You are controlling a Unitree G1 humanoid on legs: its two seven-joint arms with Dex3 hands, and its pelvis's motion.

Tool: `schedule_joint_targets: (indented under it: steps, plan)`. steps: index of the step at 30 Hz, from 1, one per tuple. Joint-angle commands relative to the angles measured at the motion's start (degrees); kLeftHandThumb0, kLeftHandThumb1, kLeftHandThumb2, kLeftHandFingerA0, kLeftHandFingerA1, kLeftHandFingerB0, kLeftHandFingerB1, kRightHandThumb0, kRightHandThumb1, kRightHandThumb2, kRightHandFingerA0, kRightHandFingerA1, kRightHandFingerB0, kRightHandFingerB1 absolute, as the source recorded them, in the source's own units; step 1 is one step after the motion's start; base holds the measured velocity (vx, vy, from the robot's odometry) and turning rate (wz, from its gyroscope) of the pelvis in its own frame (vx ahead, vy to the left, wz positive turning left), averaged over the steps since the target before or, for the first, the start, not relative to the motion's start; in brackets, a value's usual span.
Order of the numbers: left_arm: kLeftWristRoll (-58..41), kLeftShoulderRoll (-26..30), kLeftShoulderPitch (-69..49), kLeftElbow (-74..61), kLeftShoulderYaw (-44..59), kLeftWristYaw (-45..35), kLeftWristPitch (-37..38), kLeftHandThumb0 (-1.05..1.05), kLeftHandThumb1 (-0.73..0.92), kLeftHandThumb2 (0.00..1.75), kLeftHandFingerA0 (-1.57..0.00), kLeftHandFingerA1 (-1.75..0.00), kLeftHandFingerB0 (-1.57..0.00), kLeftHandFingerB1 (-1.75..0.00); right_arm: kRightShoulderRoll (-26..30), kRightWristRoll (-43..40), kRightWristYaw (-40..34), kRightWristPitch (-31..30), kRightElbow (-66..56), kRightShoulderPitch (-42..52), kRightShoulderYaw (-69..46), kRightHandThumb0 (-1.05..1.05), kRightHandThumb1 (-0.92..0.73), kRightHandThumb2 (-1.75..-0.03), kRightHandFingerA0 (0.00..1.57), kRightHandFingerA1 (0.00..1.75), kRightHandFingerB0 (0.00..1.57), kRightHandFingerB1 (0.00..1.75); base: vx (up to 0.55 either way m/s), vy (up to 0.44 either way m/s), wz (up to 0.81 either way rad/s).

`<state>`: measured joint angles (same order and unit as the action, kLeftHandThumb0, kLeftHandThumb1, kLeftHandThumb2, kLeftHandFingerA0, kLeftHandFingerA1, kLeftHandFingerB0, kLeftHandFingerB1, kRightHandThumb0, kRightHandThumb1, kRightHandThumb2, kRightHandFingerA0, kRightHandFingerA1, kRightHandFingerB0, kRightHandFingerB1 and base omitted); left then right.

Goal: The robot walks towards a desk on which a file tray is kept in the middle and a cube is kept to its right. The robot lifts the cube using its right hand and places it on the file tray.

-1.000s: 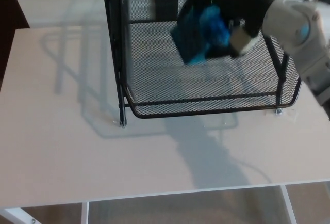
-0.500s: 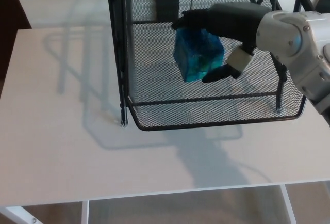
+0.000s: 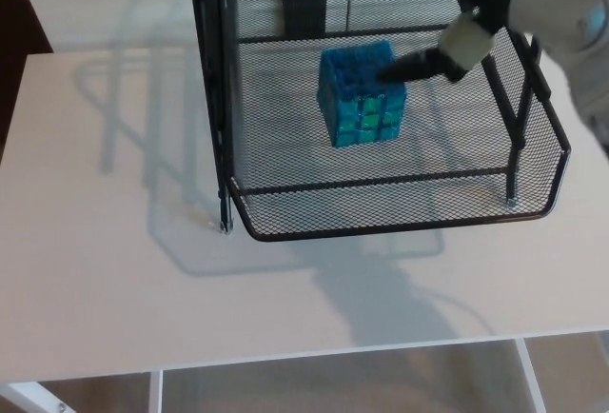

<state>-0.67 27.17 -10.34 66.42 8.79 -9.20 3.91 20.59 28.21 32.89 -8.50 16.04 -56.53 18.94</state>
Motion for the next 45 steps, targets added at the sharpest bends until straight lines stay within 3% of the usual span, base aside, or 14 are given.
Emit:
schedule_joint_targets:
  steps: [1,9,13,17,20,23,27,37,38,40,41,42,43,45]
  plan:
    - [0.0,-0.3,-1.2,-1.6,0.3,0.7,1.9,-0.73,0.68,0.79,-0.59,-0.85,-0.4,-0.77,7.4,-5.9,5.0,-1.0,-6.5,-0.8,-8.1,-0.9,-0.52,-0.8,0.0,0.14,0.0,0.04,0.0,0.0,0.0]
    - [-0.2,0.2,-0.1,-0.3,0.7,-0.1,2.1,-0.69,0.68,0.8,-0.58,-0.85,-0.36,-0.79,19.9,-15.3,4.4,-3.7,-18.5,13.5,-35.8,-0.79,-0.45,-0.75,0.0,0.05,0.03,0.1,0.0,0.0,0.0]
    - [-1.1,0.6,0.3,-0.2,1.7,-0.4,1.5,-0.69,0.68,0.79,-0.58,-0.85,-0.36,-0.77,20.6,-19.7,-1.9,-2.5,-13.3,23.0,-58.4,-0.6,-0.5,-0.78,0.28,0.88,0.06,0.4,0.0,0.0,0.0]
    - [-1.2,1.4,-0.7,-2.3,1.7,-1.3,1.9,-0.71,0.68,0.79,-0.54,-0.85,-0.37,-0.78,19.8,-17.0,-23.4,17.7,2.0,40.3,-77.5,-0.59,-0.66,-0.59,0.28,0.31,0.2,0.28,0.0,-0.001,0.02]
    - [-1.1,1.6,-0.4,-2.6,1.6,-1.5,1.6,-0.71,0.69,0.8,-0.55,-0.85,-0.35,-0.77,20.0,-16.9,-29.0,16.5,5.9,42.3,-80.8,-0.65,-0.53,-0.77,0.26,0.4,0.19,0.39,0.0,0.0,0.0]
    - [-0.8,1.8,-0.5,-2.3,1.4,-1.3,2.0,-0.73,0.71,0.78,-0.54,-0.85,-0.34,-0.76,20.0,-31.2,-35.3,24.9,25.2,44.1,-90.6,-0.43,-0.62,-0.58,0.38,0.34,0.3,0.3,0.0,0.0,0.0]
    - [-1.0,1.6,-0.6,-3.0,1.6,-1.1,1.5,-0.71,0.68,0.84,-0.57,-0.86,-0.39,-0.78,17.1,-30.1,-48.1,28.8,37.3,54.1,-88.0,-0.34,-0.66,-0.6,0.39,0.33,0.31,0.31,0.0,0.0,0.0]
    - [-0.5,1.3,0.0,-1.5,1.1,-0.3,0.3,-0.66,0.7,0.85,-0.58,-0.85,-0.38,-0.78,8.5,-32.0,-51.5,22.6,44.2,55.8,-85.9,-0.54,-0.77,-0.68,0.44,0.46,0.0,0.12,0.0,0.0,0.0]
    - [-0.4,1.2,0.0,-0.4,1.3,0.4,0.8,-0.69,0.67,0.93,-0.59,-0.85,-0.41,-0.78,8.2,-21.8,-53.5,11.3,42.3,57.7,-76.2,-0.65,-0.91,-1.05,0.08,0.28,0.0,0.0,0.0,0.0,0.0]
    - [-0.3,1.1,0.3,0.1,1.3,1.0,0.5,-0.69,0.67,0.93,-0.59,-0.85,-0.41,-0.78,10.7,-10.1,-58.5,1.1,43.3,59.1,-64.7,-0.65,-0.91,-1.05,0.08,0.28,0.0,0.0,0.0,0.0,0.0]
    - [-0.6,1.3,0.2,0.5,1.5,0.5,0.6,-0.69,0.67,0.96,-0.6,-0.86,-0.4,-0.78,10.2,3.7,-61.4,-7.1,40.2,64.1,-51.1,-0.25,-0.88,-0.67,0.0,0.27,0.0,0.24,0.0,0.0,0.0]
    - [-0.8,1.4,0.0,0.1,1.7,0.2,0.3,-0.67,0.7,0.91,-0.57,-0.85,-0.38,-0.77,13.9,16.6,-54.2,-11.5,38.6,69.5,-35.8,-0.3,-0.46,-0.95,0.1,0.54,0.06,0.51,0.0,0.0,0.0]
    - [0.0,1.4,0.0,-0.4,1.0,0.8,0.0,-0.67,0.68,0.93,-0.57,-0.83,-0.41,-0.77,8.4,-8.6,-49.2,2.8,38.4,66.5,-62.0,-0.39,-0.92,-0.8,0.0,0.0,0.0,0.0,0.0,0.0,0.0]
    - [0.1,1.4,0.0,-0.4,0.9,0.9,0.0,-0.67,0.68,0.93,-0.57,-0.83,-0.41,-0.77,7.8,-12.3,-49.3,4.7,38.7,66.0,-65.1,-0.39,-0.92,-0.8,0.0,0.0,0.0,0.0,0.0,0.0,0.0]
